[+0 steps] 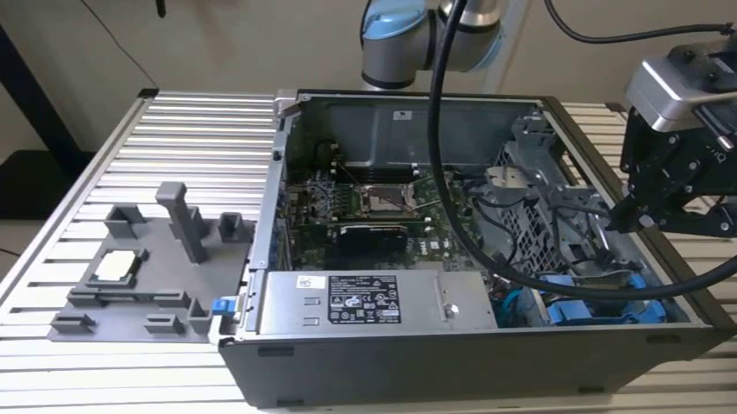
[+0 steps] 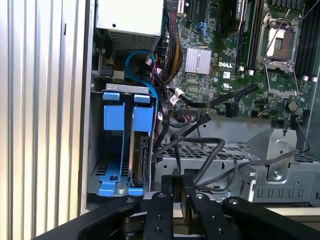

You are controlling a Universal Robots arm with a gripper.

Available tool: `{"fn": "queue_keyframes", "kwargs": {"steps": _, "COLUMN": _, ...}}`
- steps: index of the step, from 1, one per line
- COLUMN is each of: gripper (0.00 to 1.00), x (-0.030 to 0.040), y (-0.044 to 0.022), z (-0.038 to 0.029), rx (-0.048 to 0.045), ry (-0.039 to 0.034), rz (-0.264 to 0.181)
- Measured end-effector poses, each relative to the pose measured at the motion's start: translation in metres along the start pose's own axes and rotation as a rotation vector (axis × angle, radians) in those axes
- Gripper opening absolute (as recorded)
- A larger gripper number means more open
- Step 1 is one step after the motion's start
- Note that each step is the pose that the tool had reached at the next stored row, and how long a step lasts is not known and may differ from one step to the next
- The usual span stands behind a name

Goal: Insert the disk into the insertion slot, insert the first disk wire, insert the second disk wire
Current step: 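Insert the first disk wire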

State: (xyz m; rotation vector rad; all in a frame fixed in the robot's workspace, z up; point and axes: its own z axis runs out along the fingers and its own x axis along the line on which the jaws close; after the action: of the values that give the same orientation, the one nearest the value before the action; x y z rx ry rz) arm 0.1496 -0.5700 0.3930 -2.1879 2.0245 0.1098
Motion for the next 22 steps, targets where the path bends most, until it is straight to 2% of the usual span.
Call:
{"fn": "queue_keyframes", "kwargs": {"steps": 9, "gripper": 0.19, "x": 0.0, "y": 0.0, "z": 0.0003, "rx": 0.0, "ry": 0.0004, "rz": 0.0}}
{"fn": "queue_keyframes", "kwargs": {"steps": 10, "gripper": 0.19, "x": 0.0001, "y": 0.0, "z": 0.0007, "rx": -0.0004, "ry": 0.0048, "rz": 0.0}}
{"fn": "queue_keyframes", "kwargs": {"steps": 11, "gripper": 0.19, "x": 0.0001, "y": 0.0001, "z": 0.0011, "rx": -0.0012, "ry": 0.0148, "rz": -0.001}}
{"fn": "queue_keyframes", "kwargs": {"steps": 14, "gripper": 0.19, "x": 0.0001, "y": 0.0001, "z": 0.0024, "rx": -0.0042, "ry": 0.0505, "rz": -0.003}}
{"fn": "queue_keyframes", "kwargs": {"steps": 15, "gripper": 0.19, "x": 0.0, "y": 0.0002, "z": 0.003, "rx": -0.005, "ry": 0.0605, "rz": -0.003}}
{"fn": "queue_keyframes", "kwargs": {"steps": 16, "gripper": 0.19, "x": 0.0001, "y": 0.0002, "z": 0.0038, "rx": -0.0055, "ry": 0.0671, "rz": -0.004}}
{"fn": "queue_keyframes", "kwargs": {"steps": 19, "gripper": 0.19, "x": 0.0005, "y": 0.0004, "z": 0.007, "rx": -0.0067, "ry": 0.0815, "rz": -0.004}}
{"fn": "queue_keyframes", "kwargs": {"steps": 22, "gripper": 0.19, "x": 0.0007, "y": 0.0004, "z": 0.0079, "rx": -0.007, "ry": 0.0845, "rz": -0.005}}
